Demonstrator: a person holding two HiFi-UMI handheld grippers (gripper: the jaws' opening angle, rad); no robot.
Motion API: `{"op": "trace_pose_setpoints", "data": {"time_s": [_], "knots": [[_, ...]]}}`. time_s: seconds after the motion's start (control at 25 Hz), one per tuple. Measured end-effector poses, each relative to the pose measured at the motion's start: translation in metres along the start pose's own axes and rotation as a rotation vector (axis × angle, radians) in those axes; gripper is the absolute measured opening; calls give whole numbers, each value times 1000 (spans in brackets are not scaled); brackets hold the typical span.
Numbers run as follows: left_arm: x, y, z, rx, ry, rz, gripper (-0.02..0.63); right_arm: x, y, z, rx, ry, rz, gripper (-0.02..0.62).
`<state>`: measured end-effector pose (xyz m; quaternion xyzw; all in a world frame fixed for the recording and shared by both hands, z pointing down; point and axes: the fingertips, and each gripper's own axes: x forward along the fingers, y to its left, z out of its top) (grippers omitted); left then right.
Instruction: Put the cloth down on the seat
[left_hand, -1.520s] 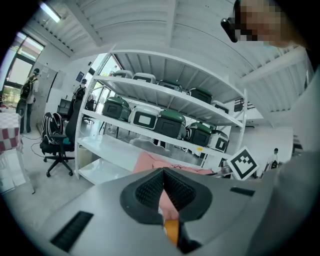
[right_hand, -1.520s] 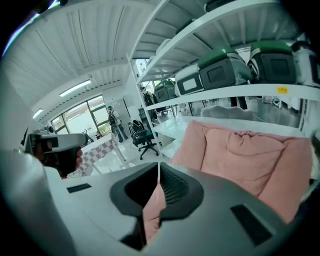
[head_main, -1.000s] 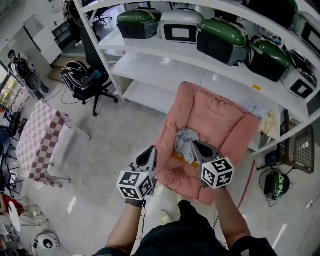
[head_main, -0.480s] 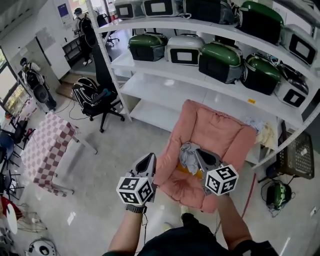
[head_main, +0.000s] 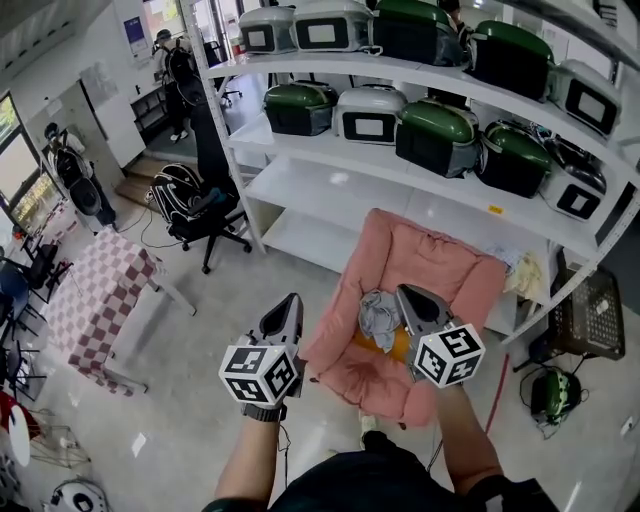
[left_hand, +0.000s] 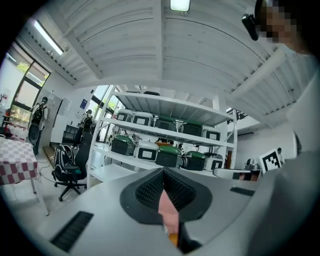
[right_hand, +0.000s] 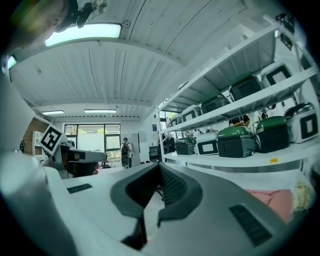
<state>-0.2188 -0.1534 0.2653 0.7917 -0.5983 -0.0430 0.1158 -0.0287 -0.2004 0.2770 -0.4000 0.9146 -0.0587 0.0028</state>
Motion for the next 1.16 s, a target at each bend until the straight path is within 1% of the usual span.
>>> {"op": "trace_pose_setpoints", "data": {"time_s": [0.16,0.52,0.8,1.0,1.16], "knots": [[-9,-5,14,11,-32,-6,6,-6,8,14,-31,-37,-3,5],[-28,-8,17,15,-48,-1,6,-21,23,25,-61,-64,-3,5],[-3,1,19,15,-43,10,6,1,7,23,-56,-56,5,5],[-31,-7,19,18,-52,9,6,-19,28,24,-63,-62,5,5],[-35,-1,23,21,-54,15,6,-17,33,25,-68,-59,7,5]]}}
